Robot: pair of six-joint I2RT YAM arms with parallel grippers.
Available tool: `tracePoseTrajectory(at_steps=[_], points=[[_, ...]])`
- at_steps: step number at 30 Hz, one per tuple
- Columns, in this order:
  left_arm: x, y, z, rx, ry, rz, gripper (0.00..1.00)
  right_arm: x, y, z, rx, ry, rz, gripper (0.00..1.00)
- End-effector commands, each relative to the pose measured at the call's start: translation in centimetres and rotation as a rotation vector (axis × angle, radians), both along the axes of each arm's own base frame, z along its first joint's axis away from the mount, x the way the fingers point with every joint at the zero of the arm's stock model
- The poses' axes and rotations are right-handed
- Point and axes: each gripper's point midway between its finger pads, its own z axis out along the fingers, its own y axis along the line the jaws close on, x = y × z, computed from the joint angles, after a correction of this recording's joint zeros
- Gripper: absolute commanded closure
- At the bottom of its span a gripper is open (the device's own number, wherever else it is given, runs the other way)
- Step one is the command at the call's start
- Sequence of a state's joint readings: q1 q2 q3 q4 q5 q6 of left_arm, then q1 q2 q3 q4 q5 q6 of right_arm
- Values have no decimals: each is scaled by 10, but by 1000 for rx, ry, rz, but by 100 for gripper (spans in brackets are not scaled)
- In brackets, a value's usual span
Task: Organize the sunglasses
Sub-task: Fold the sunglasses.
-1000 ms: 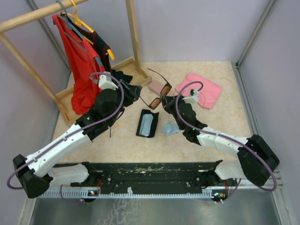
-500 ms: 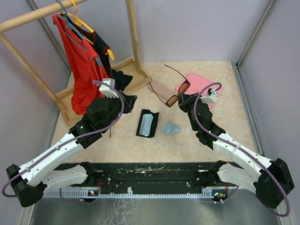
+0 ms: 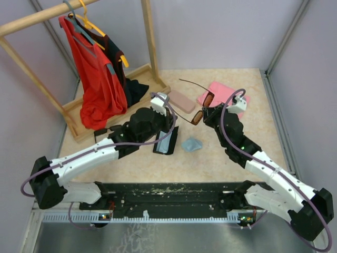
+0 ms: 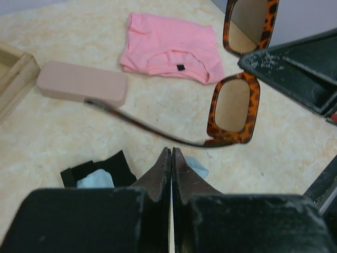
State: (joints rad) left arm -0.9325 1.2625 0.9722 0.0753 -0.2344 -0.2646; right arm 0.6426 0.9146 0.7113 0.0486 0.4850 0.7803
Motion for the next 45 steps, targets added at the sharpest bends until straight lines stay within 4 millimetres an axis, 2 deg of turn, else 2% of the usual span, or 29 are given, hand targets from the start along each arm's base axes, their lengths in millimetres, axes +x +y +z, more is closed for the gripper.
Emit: tracePoseTrajectory(at_steps=[1,8,15,24,33,35,39,42,45], points=[[17,-13,44,-36,-127,9,100,-7,1,36,-25,-71,57,100],[31,-32,57,-15,-143,11,100,-11,20,32,-77,-73,174,100],[44,-49,37,95,-111,40,100,-15,40,30,-59,-84,281,100],[38,-62,20,124,-82,25,100,-18,51,29,-19,-87,330,100],[38,-66,17,137,-73,24,100,-21,59,27,-1,-81,371,100],[39,-65,18,145,-72,35,100,-21,56,26,-10,-78,360,100],[36,-45,21,165,-84,79,100,-14,27,21,-113,-63,229,100],[24,-24,11,179,-74,82,100,-10,3,21,-235,-68,149,100],[-1,-7,10,135,-51,31,100,-7,-19,16,-360,-69,74,100]])
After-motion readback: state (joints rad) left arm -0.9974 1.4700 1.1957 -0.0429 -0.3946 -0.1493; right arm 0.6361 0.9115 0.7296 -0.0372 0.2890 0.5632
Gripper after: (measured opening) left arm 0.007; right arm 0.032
